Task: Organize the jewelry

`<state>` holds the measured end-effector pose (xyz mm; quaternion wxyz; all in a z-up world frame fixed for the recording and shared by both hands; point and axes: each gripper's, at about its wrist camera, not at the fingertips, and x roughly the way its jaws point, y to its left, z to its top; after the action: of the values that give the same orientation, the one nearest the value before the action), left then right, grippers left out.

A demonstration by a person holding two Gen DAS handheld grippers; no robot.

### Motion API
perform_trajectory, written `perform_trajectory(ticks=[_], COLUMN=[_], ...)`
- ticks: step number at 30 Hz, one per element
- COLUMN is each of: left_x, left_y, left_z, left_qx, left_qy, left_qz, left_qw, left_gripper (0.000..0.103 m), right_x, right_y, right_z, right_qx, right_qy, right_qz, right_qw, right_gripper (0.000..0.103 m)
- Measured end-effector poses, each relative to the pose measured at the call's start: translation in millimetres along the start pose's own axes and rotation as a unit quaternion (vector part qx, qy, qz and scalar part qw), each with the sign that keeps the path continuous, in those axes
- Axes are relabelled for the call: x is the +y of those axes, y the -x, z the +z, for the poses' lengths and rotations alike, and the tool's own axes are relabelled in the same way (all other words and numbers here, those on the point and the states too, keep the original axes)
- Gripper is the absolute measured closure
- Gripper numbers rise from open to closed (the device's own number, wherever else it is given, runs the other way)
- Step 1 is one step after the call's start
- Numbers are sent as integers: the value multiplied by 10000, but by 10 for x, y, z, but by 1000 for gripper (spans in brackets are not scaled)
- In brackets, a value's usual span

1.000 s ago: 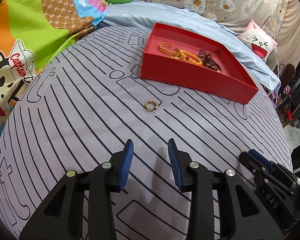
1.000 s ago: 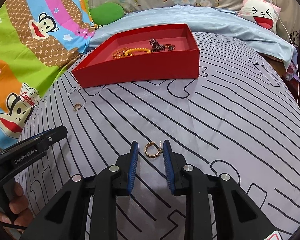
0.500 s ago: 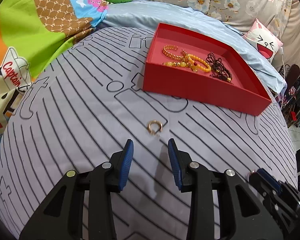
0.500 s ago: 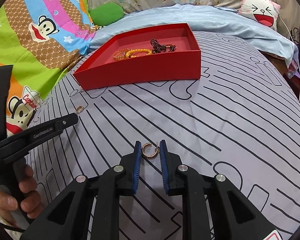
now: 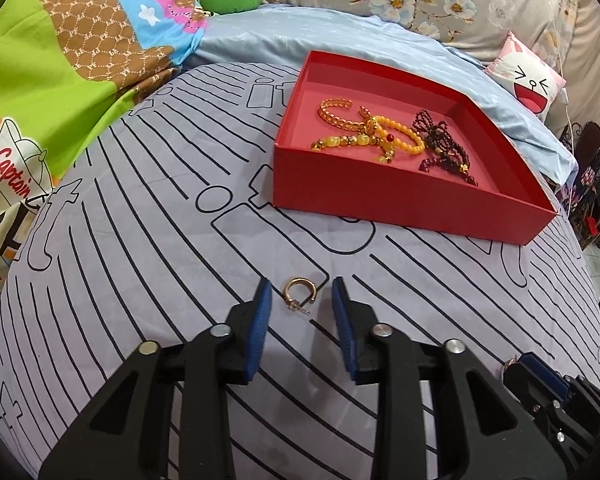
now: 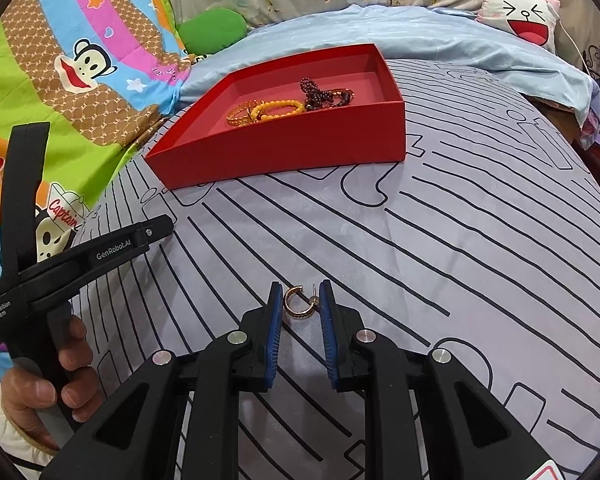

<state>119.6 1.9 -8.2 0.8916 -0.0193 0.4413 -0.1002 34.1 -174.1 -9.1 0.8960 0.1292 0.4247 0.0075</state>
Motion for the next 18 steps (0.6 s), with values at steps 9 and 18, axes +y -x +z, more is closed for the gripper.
perform_trajectory(ticks=[9, 18], left_x=[-31, -121], left_y=[21, 133], left_z=[-10, -58], left_qx=[20, 47], left_qy=[-13, -65], left_qz=[-18, -143], left_qw=[10000, 9999], left_gripper=[87, 87], right_x=[-16, -4], right_y=[5, 77], right_z=[2, 70], right_qx=[-15, -128], right_qy=[-17, -13], right_qz=[-11, -32], right_qw=[10000, 9999], right_gripper=[85, 85])
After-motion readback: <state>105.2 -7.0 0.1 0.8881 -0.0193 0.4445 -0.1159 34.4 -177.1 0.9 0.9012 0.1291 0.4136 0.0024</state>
